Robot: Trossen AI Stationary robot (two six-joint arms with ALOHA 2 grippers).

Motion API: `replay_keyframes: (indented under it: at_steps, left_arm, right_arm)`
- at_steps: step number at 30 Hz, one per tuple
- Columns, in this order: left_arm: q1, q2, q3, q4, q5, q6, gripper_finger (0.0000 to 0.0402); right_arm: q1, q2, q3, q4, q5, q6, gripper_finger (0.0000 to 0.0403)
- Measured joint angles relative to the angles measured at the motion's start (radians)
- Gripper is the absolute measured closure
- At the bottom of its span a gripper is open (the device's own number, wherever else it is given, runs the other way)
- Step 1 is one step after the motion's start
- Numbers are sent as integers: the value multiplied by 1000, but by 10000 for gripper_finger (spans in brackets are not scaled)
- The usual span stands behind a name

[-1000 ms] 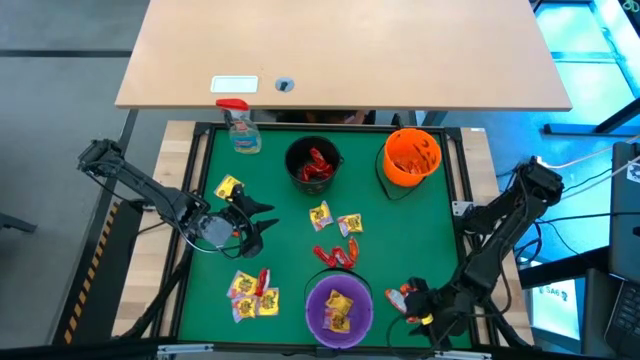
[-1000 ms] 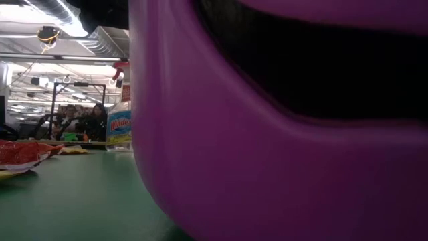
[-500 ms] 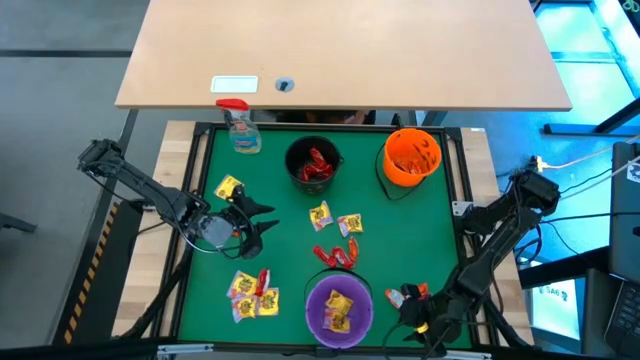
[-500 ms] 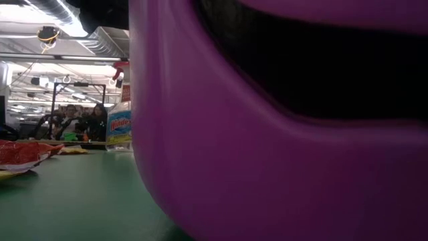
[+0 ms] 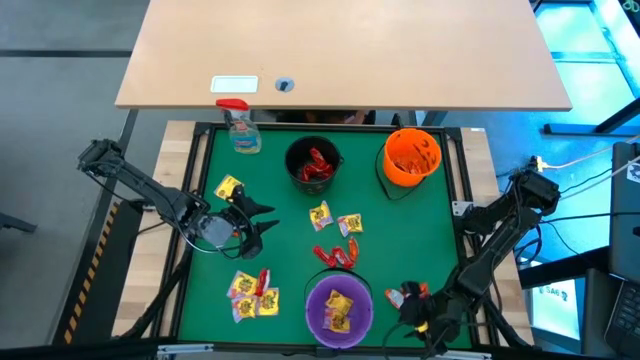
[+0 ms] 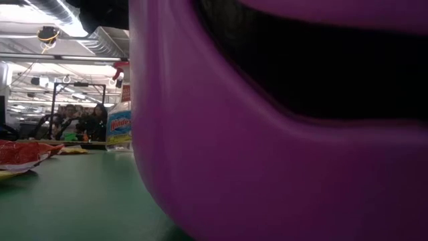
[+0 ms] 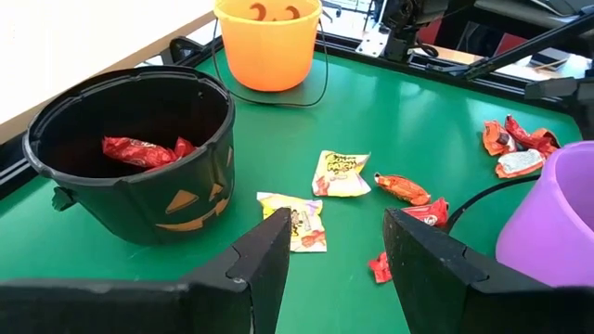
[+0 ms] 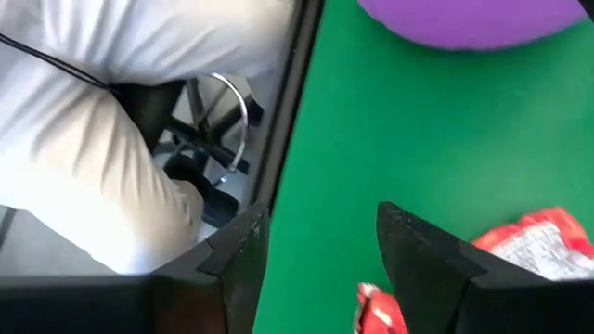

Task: Sort candy
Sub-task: Put the red chocolate into the black bucket

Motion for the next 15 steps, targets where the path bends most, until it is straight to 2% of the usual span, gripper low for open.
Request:
replay_keyframes:
  at_steps: [10,15]
  left_arm:
    - [0,0,0,0,11,-6,239]
    - [0,0,0,0,12,-6,239]
  right_arm:
    - [0,0,0,-160,-56,46,142]
    - [0,0,0,-297,-57,59,140]
